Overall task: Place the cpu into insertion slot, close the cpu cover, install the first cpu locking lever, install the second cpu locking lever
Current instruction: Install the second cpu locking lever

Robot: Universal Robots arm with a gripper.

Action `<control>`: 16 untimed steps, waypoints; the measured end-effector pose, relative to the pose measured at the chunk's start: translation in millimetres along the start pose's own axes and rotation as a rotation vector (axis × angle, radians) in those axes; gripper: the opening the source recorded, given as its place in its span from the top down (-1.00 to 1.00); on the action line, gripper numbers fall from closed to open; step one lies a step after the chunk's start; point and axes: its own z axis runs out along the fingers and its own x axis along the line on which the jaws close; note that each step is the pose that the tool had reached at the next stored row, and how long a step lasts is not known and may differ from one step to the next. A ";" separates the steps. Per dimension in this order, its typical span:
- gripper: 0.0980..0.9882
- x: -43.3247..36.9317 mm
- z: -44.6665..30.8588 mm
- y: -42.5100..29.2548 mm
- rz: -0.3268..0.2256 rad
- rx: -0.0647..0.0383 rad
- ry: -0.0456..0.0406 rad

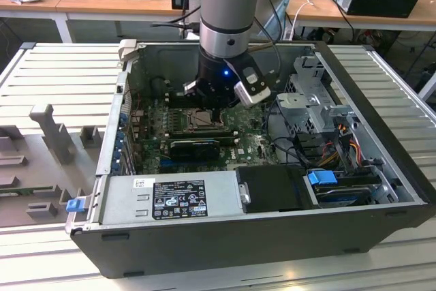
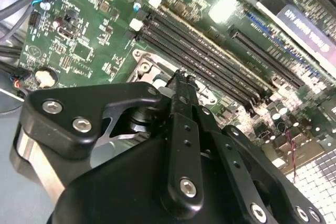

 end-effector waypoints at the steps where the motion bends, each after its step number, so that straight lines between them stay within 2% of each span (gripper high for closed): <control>1: 0.98 0.2 0.0 -0.1 0.001 -0.030 -0.0016; 2: 0.98 0.3 0.5 -0.2 0.002 -0.038 -0.0020; 3: 0.98 0.3 1.4 -0.3 0.002 -0.039 -0.0022; 9: 0.98 0.5 4.3 -0.8 0.002 -0.039 -0.0019; 13: 0.98 0.9 8.8 -1.4 0.002 -0.039 -0.0018; 16: 0.98 1.8 9.9 -1.6 0.002 -0.056 -0.0026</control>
